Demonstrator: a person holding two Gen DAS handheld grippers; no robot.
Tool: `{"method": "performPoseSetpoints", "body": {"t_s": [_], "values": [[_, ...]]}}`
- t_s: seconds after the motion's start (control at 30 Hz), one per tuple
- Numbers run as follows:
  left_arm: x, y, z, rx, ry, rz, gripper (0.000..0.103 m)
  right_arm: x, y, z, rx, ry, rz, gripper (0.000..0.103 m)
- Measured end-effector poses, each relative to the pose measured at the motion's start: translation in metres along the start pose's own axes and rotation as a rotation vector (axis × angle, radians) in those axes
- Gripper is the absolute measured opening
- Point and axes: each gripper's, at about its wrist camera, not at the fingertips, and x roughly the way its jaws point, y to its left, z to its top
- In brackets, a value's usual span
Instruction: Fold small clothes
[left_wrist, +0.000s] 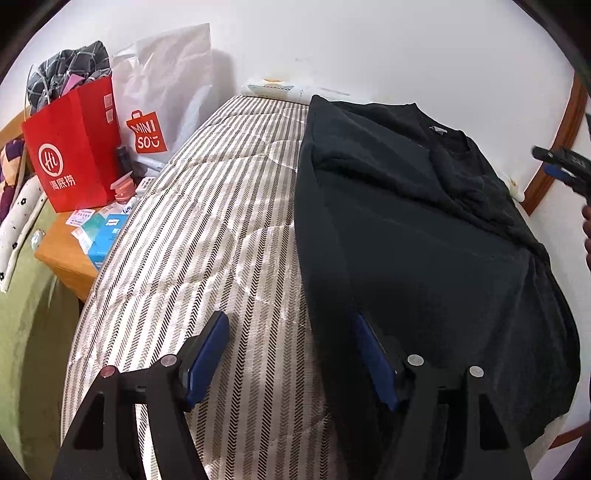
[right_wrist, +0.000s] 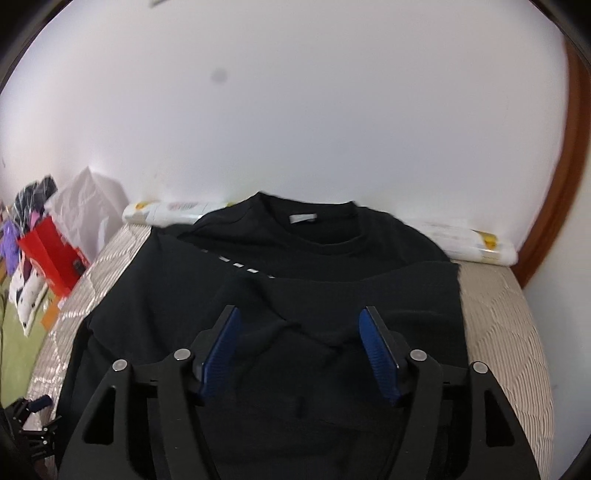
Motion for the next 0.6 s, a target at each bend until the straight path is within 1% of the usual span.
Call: {"method": "performPoseSetpoints", "body": {"t_s": [0.17,0.3,0.43,0.6], "values": [[-0.002,-0.002,-0.002,-0.005,0.000,-0.017,0.068,-0.017,-0.029,-0.011,0.063,0.003,-0.010,0.069],[-0.005,-0.002,-0.003,-0.009,0.001,-0.030,0.068,-0.017,-0.049,-0.029,0.107,0.044,-0.041,0.069],[-0.009,-0.004,-0.002,-0.007,-0.002,-0.027,0.068,-0.018,-0.069,-0.046,0.156,0.076,-0.045,0.069],[-0.014,-0.014,0.004,0.003,-0.006,-0.033,0.068,-0.023,-0.086,-0.060,0.186,0.086,-0.050,0.069]]}}
